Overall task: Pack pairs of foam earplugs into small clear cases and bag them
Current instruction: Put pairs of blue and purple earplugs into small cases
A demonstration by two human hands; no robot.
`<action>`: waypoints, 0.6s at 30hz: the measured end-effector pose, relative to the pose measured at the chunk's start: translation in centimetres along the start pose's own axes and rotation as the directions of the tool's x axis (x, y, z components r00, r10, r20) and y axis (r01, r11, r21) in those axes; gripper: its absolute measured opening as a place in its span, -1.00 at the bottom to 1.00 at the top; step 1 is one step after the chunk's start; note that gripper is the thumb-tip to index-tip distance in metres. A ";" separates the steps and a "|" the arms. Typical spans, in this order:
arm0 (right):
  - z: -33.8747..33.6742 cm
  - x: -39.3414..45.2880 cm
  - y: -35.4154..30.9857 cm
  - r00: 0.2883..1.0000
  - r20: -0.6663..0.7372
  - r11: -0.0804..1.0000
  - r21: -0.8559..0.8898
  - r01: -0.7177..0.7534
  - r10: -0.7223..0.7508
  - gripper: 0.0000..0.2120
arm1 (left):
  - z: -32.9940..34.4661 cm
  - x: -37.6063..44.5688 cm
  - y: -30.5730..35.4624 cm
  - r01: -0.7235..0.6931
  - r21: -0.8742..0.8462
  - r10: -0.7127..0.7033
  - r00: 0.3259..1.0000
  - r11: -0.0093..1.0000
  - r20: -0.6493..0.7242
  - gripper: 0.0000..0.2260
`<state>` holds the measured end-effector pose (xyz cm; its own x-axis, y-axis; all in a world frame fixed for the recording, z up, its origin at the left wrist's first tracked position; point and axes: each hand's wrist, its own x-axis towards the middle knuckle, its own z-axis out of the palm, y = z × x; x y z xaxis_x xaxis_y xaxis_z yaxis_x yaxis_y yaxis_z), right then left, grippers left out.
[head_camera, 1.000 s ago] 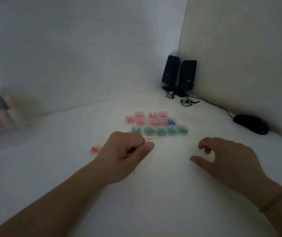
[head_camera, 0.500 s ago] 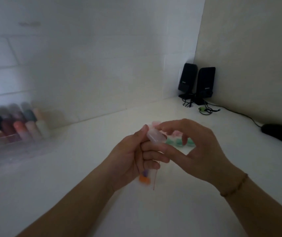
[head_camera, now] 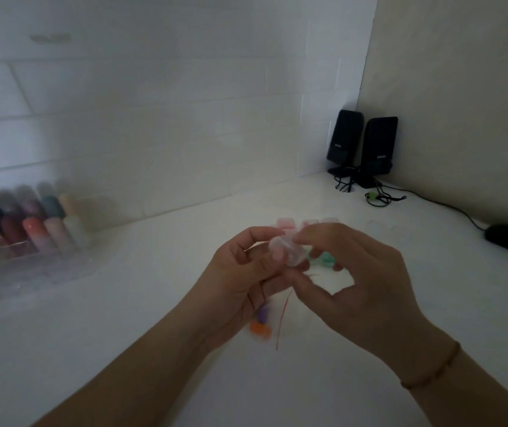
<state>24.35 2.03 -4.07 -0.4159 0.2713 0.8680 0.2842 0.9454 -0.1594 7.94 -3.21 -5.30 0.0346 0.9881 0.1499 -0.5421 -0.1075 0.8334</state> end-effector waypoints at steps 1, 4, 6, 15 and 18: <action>0.2 0.0 0.0 0.999 0.019 0.997 -0.069 0.032 -0.031 -0.81 | 0.0 0.0 -0.1 -0.012 0.004 0.012 1.000 1.000 -0.003 -0.50; 0.4 0.0 0.0 0.998 -0.010 0.994 -0.093 0.056 -0.057 -0.84 | 0.3 0.0 0.0 -0.016 -0.002 0.016 0.999 1.000 0.036 -0.48; 0.3 0.0 -0.4 0.997 -0.057 0.997 0.064 -0.044 0.048 -0.85 | 0.5 -0.1 0.1 0.048 -0.058 -0.043 0.995 0.997 0.085 -0.43; 0.5 -0.3 -1.1 0.987 -0.058 0.976 0.170 -0.136 0.148 -0.77 | -0.1 -0.1 0.2 0.050 -0.100 -0.044 0.997 0.994 0.069 -0.49; 0.5 -0.3 -1.0 0.991 -0.063 0.991 0.064 -0.114 0.118 -0.90 | -0.3 0.1 0.0 0.031 -0.060 -0.027 0.998 0.998 0.056 -0.52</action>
<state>23.80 1.10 -4.43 -0.3245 0.3690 0.8709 0.2738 0.9180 -0.2869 7.66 -3.05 -5.46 0.0969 0.9829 0.1568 -0.5905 -0.0700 0.8040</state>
